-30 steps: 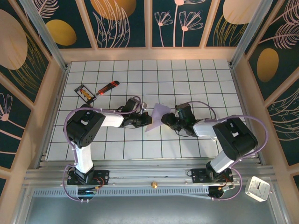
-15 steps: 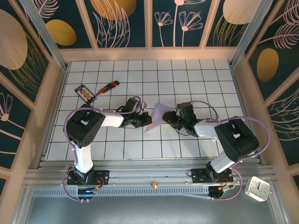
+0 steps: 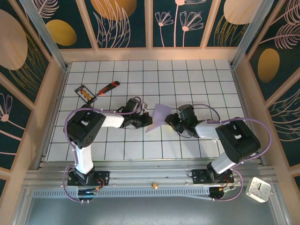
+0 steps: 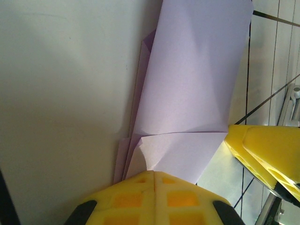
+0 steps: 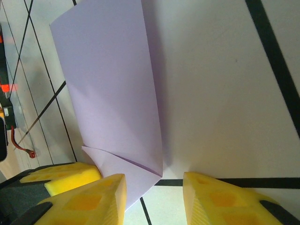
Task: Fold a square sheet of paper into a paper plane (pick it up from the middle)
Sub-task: Perform the fifth fold on the wing at the bottom-center of the table.
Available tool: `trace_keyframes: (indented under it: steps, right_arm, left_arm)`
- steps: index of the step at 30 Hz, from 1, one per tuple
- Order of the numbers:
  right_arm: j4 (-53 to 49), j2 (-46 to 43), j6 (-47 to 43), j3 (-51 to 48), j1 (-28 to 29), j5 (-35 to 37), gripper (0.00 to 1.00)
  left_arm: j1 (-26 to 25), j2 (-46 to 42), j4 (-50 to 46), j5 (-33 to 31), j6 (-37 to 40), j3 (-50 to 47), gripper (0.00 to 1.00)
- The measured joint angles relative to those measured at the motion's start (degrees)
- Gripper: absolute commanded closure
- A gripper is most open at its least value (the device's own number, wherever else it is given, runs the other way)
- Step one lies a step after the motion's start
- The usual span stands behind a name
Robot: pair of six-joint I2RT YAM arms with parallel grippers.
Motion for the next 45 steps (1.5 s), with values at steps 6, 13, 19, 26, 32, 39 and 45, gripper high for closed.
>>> trace_keyframes:
  steps: [6,13,19,26,32,39,45]
  right_arm:
    - [2.73,1.68,0.24,0.17,-0.35,-1.73,0.64]
    - [6.80,3.89,1.25,0.33,-1.31,-4.00,0.67]
    - [9.97,5.33,1.22,0.35,-1.55,-4.87,0.73]
    - [10.25,6.10,0.96,0.63,-1.55,-4.92,1.00]
    - [5.53,5.11,0.85,0.70,-1.53,-4.79,1.00]
    - [0.26,-0.55,2.67,0.70,-1.49,-5.57,1.00]
    - [-2.29,-2.38,4.07,0.70,-1.42,-6.97,1.00]
  left_arm:
    - [0.00,0.00,0.00,0.00,0.00,0.00,1.00]
    - [0.00,0.00,0.04,0.04,0.02,0.00,1.00]
    - [0.00,0.00,0.02,0.11,0.02,0.00,1.00]
    - [0.04,0.00,0.09,0.15,0.04,0.00,0.89]
    - [-1.11,-4.33,2.84,-1.27,2.10,-4.02,0.66]
    - [-8.55,-18.95,3.98,-12.96,11.72,-12.04,0.50]
    - [-15.69,-20.00,4.44,-22.97,21.09,-12.24,0.46]
